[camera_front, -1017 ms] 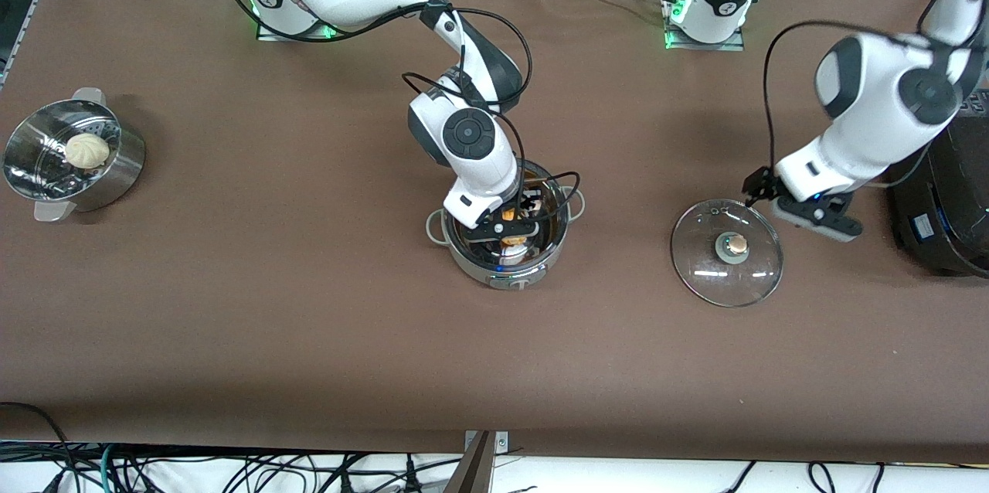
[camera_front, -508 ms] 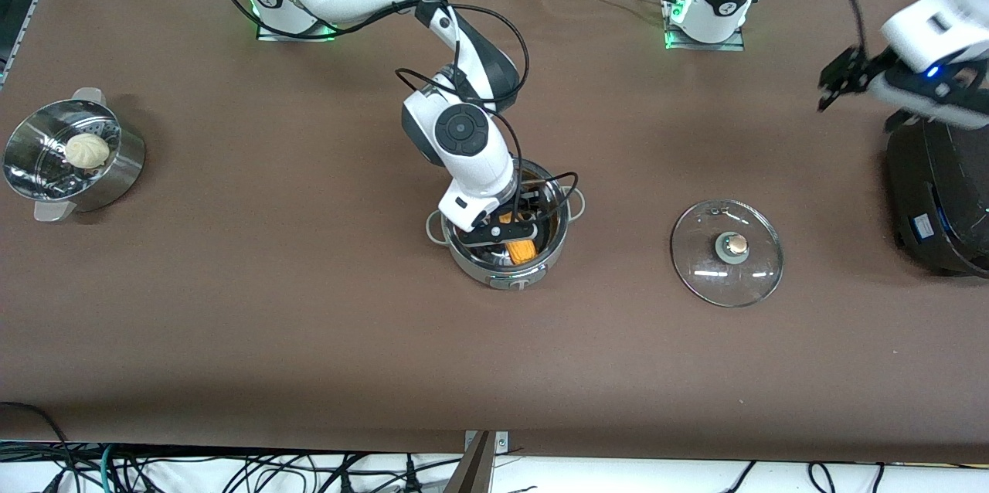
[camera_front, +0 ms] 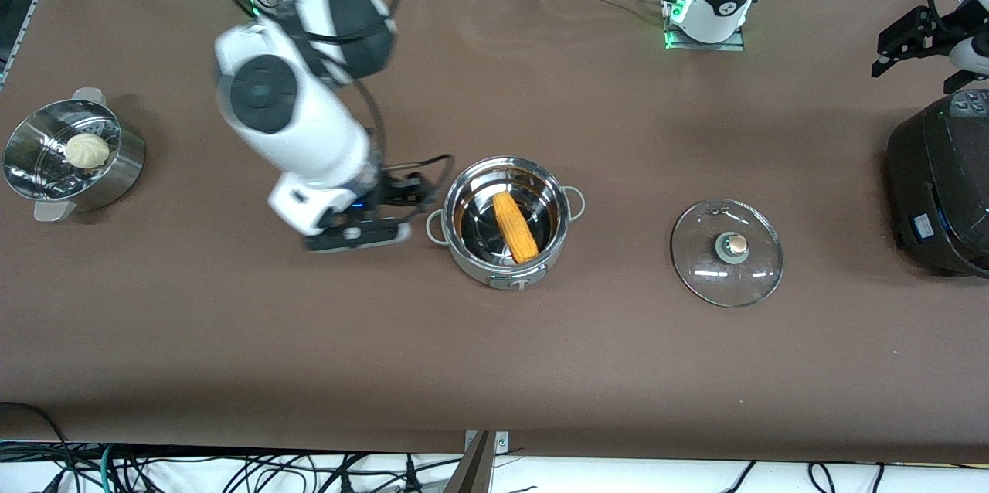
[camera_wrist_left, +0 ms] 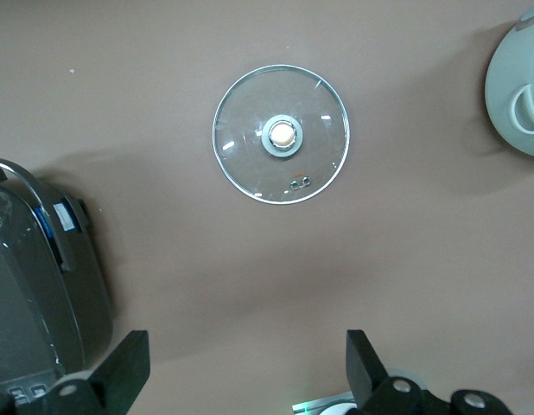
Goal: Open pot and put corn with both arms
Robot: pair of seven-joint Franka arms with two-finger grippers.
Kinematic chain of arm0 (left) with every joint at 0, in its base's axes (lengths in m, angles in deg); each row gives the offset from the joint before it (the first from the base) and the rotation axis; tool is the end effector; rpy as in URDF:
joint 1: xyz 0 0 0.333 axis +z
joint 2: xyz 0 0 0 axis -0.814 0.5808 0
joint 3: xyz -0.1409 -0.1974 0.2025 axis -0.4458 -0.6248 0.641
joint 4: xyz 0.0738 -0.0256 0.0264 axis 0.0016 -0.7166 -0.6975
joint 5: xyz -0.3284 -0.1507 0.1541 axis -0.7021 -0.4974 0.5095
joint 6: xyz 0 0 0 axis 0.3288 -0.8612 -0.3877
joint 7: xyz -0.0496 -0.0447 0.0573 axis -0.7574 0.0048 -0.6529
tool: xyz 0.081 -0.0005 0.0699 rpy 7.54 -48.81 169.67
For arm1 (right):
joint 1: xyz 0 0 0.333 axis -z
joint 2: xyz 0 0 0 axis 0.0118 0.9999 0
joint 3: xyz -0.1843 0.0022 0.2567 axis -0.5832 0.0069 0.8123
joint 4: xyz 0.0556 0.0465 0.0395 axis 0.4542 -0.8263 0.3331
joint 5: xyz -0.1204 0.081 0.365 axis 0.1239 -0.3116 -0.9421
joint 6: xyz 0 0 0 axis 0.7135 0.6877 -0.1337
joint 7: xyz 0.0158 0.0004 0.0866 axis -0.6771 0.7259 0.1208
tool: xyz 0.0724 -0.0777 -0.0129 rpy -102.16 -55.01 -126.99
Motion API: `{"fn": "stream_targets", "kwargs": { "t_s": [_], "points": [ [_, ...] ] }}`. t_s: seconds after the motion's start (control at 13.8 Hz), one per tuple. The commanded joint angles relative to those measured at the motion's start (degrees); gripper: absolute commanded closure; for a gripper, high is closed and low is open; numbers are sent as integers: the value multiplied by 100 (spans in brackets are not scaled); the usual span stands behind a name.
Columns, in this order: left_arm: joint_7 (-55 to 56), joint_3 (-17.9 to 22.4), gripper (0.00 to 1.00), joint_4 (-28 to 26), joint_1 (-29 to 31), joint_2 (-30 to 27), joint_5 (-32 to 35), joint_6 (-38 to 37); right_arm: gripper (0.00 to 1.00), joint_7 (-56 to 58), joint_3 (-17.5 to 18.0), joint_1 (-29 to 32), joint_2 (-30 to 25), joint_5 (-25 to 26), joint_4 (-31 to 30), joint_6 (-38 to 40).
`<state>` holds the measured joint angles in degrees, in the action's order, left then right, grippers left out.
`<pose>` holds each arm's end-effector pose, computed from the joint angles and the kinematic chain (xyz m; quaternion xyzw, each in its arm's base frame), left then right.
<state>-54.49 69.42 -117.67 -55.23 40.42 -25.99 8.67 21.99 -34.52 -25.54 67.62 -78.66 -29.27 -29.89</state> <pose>0.4940 0.0348 0.6309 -0.9925 0.1204 0.0229 0.0021 0.6441 0.3119 0.5069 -0.9980 -0.0398 0.0130 0.0473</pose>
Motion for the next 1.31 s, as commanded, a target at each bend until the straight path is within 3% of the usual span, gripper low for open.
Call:
{"fn": "stream_targets", "kwargs": {
  "t_s": [0.0,0.29,0.44,0.51,0.58,0.65,0.8,0.94,1.09,1.23],
  "points": [
    [291,-32,0,243,-5,110,3,-154,0,167,-170,472,-398,78,-182,654],
    [458,-32,0,243,-5,110,-14,-154,0,1166,-1276,604,-522,175,-191,1166],
    [573,-41,0,235,-14,110,-15,-163,0,2044,-1576,1016,-636,184,-251,1158],
    [573,-32,0,235,-14,110,-15,-163,0,2249,-1560,1445,-724,1,-435,1070],
    [573,-32,0,235,-14,110,-15,-172,0,2242,-1551,1815,-1012,-584,-863,939],
    [573,-32,0,235,-14,110,-15,-172,0,2242,-1551,1914,-1258,-668,-1285,590],
    [573,-32,0,235,-14,110,-15,-172,0,2242,-1543,1863,-1750,-284,-2015,-114],
    [582,-32,0,235,-5,110,-15,-181,0,2067,-1359,1941,-2400,-221,-2771,-379],
    [582,-32,0,235,-5,110,-15,-198,0,2128,-991,2099,-2972,-247,-3195,-469],
    [573,-32,0,235,-5,110,-15,-207,0,2084,-315,2327,-3272,-142,-3450,-346]
  ]
}}
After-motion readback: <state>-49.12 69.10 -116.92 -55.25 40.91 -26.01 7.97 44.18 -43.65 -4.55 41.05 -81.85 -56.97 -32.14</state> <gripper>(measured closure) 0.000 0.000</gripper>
